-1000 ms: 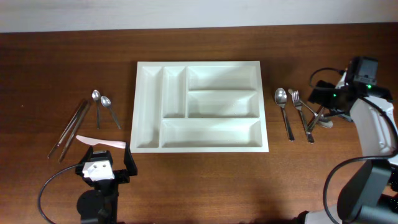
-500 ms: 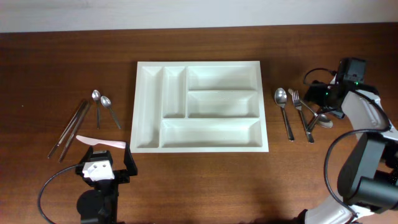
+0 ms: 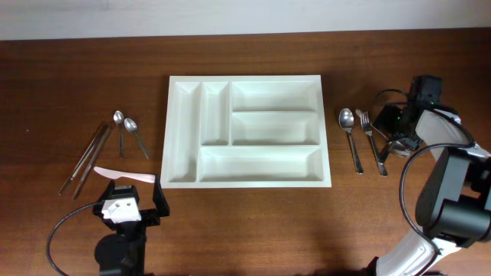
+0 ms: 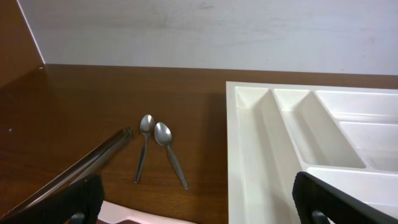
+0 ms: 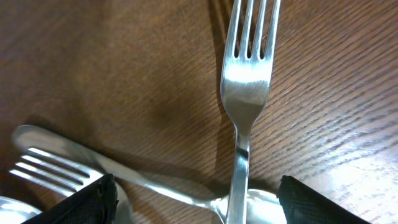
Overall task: Pack container
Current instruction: 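Lower the right gripper and grasp a silver fork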
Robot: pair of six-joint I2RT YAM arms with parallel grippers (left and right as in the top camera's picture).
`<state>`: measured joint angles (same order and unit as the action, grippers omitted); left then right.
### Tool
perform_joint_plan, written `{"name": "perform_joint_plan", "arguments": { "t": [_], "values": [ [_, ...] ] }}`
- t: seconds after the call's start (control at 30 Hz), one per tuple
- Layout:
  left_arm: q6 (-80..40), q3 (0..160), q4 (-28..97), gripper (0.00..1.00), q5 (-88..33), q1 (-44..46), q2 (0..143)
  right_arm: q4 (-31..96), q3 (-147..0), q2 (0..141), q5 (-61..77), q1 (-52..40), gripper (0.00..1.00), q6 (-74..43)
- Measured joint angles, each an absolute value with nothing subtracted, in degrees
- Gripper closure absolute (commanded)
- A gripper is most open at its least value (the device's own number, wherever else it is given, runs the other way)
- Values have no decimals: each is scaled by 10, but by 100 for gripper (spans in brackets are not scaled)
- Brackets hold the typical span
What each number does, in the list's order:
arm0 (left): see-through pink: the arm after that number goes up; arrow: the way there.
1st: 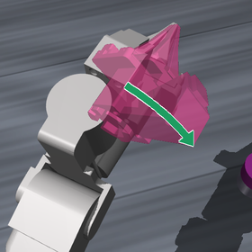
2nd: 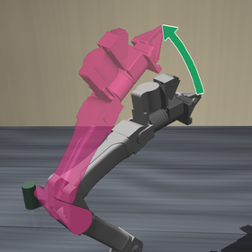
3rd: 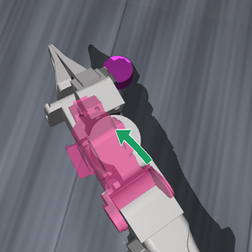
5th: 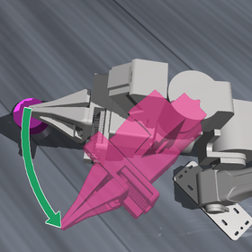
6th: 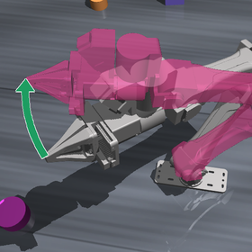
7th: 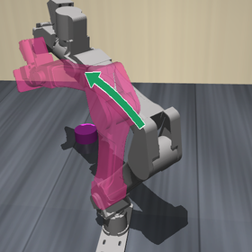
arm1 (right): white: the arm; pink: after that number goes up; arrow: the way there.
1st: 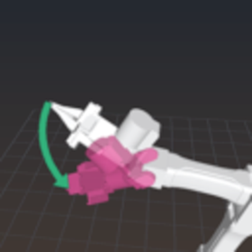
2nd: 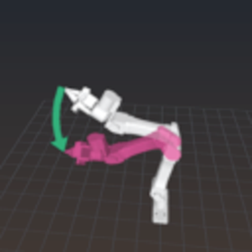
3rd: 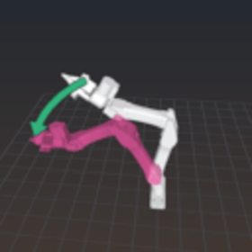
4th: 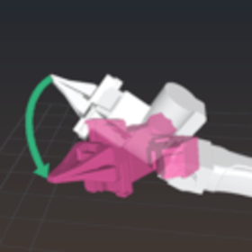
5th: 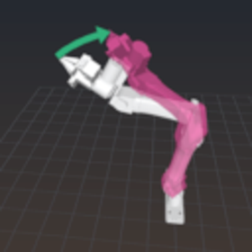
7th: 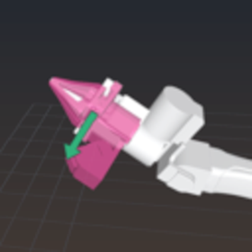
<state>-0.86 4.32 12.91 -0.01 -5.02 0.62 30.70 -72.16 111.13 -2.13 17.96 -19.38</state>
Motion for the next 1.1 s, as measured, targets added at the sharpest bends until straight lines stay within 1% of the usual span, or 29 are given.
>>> {"name": "perform_joint_plan", "arguments": {
  "t": [0.2, 0.67, 0.87, 1.1],
  "values": [
    [-9, 43, 129, 1, 0, -50, 6, 293, -722, 1130, -25, 180, 23, -199],
    [-9, 43, 129, 1, 0, -50, 6, 278, -722, 1132, -26, 180, 25, -206],
    [-9, 43, 129, 1, 0, -50, 6, 278, -722, 1132, -26, 180, 30, -206],
    [-9, 43, 129, 1, 0, -50, 6, 286, -722, 1132, -26, 180, 33, -210]
  ]
}}
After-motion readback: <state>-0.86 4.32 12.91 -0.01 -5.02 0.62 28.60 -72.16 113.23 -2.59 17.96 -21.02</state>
